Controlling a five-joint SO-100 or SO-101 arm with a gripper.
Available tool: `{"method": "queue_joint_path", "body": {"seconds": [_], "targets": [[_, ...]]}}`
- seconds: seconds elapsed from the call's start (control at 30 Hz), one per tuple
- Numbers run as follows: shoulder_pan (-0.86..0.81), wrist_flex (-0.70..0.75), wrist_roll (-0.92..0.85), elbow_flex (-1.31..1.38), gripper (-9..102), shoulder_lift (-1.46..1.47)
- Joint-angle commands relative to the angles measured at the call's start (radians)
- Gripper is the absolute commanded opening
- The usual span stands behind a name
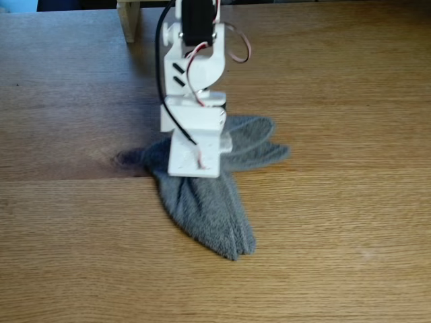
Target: Clean the area in front of the robot
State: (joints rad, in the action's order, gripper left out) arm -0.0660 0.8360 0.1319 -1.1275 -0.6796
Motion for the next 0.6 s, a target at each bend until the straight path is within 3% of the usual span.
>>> {"method": "queue_joint_path", "body": {"seconds": [0.0, 0.27, 0.4, 0.57], "targets": [[0.035, 0.117, -0.005, -0.089, 0, -0.356], [-0.176, 0.285, -0.049, -0.417, 0, -0.730], [-0.371, 0.255, -0.144, -0.620, 0, -0.871], [-0.617, 0.110, -0.278, -0.873, 0, -0.986]]}}
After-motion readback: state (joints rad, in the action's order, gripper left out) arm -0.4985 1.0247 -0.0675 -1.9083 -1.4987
